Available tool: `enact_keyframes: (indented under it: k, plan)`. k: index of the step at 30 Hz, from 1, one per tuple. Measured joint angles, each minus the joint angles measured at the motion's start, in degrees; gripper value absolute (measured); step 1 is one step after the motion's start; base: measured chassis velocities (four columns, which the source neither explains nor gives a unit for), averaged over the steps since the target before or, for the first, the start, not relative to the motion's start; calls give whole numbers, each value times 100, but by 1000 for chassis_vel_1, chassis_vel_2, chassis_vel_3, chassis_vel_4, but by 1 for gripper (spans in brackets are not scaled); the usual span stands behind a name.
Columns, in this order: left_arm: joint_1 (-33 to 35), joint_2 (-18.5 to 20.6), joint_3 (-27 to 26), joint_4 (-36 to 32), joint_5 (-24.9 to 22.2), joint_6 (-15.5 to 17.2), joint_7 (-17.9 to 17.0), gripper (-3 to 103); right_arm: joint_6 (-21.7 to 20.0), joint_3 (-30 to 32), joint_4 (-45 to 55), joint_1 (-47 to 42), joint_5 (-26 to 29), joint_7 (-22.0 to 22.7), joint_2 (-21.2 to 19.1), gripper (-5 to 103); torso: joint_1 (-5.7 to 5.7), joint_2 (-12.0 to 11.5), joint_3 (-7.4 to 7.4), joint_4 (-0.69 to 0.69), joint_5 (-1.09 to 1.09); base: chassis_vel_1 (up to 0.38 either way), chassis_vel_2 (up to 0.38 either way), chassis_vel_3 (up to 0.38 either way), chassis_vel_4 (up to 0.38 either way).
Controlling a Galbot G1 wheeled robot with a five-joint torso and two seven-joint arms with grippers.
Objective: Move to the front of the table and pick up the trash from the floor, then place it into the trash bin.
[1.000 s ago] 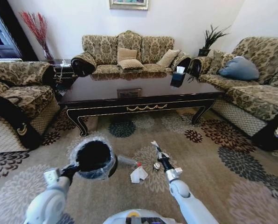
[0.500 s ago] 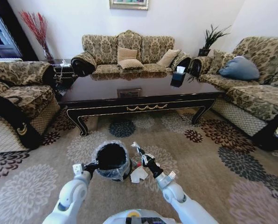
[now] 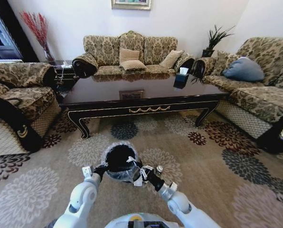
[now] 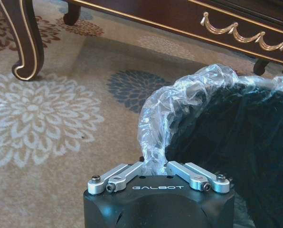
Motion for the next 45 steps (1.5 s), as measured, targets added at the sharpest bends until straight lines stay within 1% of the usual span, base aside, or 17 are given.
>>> enact_keyframes:
  k: [1,2,3,5,6,7,9,11,12,17,19,22,23,24,25,27,45]
  plan:
    - [0,0,0,0,0,0,0,2,0,0,0,0,0,0,0,9,0,0,0,0,0,0,0,0,0]
    - [17,-41,24,-8,31,-9,0,2,-1,10,-7,-7,-6,-36,12,14,0,0,0,0,0,0,0,0,0]
    - [26,-54,29,-9,44,-11,0,2,-2,17,-7,-11,-12,-51,12,14,0,0,0,0,0,0,0,0,0]
    - [66,-83,32,-20,88,-35,0,2,-12,42,4,-19,-40,-69,-18,24,0,0,0,0,0,0,0,0,0]
    - [66,-83,32,-20,88,-35,0,2,-12,42,4,-19,-40,-69,-18,24,0,0,0,0,0,0,0,0,0]
    - [88,-87,20,-39,95,-48,0,2,-12,68,7,-23,-88,-66,-48,36,0,0,0,0,0,0,0,0,0]
    - [101,-87,9,-55,97,-51,0,2,-11,94,2,-28,-125,-61,-62,36,0,0,0,0,-1,0,0,0,0]
    - [121,-84,-21,-89,98,-51,0,2,-1,138,-25,-36,-184,-52,-74,46,0,0,0,0,-1,0,0,0,0]
    - [121,-84,-21,-89,98,-51,0,2,-1,138,-25,-36,-184,-52,-74,46,0,0,0,0,-1,0,0,0,0]
    - [166,-1,-141,-192,24,-54,23,2,60,239,-149,-62,-379,-39,-60,74,0,0,0,0,0,0,0,0,0]
    - [166,12,-157,-207,0,-54,23,2,61,246,-160,-62,-393,-40,-56,74,0,0,0,0,-1,0,0,0,0]
    - [166,47,-215,-262,-93,-54,22,2,62,271,-208,-67,-416,-31,-47,89,0,0,0,0,0,0,0,0,0]
    - [166,47,-215,-262,-93,-54,22,2,62,271,-208,-67,-416,-31,-47,89,0,0,0,0,0,0,0,0,0]
    - [166,48,-216,-271,-105,-53,22,3,60,276,-219,-66,-417,-28,-48,95,0,0,0,0,-1,0,0,0,0]
    - [166,50,-219,-277,-115,-52,22,3,56,285,-231,-66,-418,-26,-54,95,0,0,0,0,-1,0,0,0,0]
    - [167,67,-241,-282,-132,-50,23,3,49,315,-240,-68,-421,-21,-85,100,0,0,0,0,-1,0,0,0,0]
    - [212,95,-321,-308,-156,-48,27,2,-15,544,-178,-169,-426,102,-202,100,0,0,0,0,-1,0,0,0,0]
